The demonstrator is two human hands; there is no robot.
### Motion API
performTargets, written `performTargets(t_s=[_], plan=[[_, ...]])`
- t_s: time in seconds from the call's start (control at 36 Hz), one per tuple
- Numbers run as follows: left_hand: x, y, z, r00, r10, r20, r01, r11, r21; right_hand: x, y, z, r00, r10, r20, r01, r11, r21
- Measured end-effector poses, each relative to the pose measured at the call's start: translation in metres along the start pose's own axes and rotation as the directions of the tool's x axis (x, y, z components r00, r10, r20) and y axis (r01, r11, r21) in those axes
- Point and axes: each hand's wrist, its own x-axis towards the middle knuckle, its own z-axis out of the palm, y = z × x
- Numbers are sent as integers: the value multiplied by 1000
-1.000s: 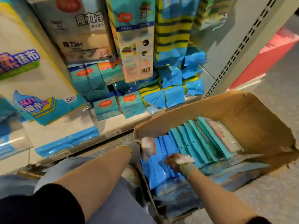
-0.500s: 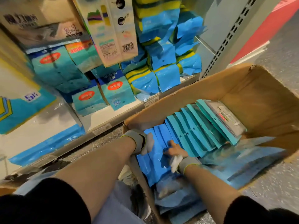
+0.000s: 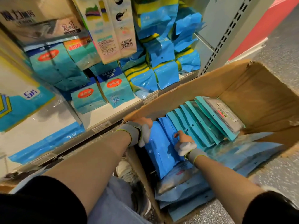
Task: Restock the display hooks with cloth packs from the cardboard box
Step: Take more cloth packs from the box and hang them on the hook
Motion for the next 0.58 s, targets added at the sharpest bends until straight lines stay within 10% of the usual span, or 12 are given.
performTargets(t_s=[0.39, 0.58], plan=[[-71, 31, -38, 882, 447, -152, -414, 887, 205, -43, -19, -67, 990, -94, -109, 89, 995, -47], [-130, 31, -63, 895, 404, -191, -313, 872, 377, -76, -58, -98, 976, -164, -146, 164, 986, -15]])
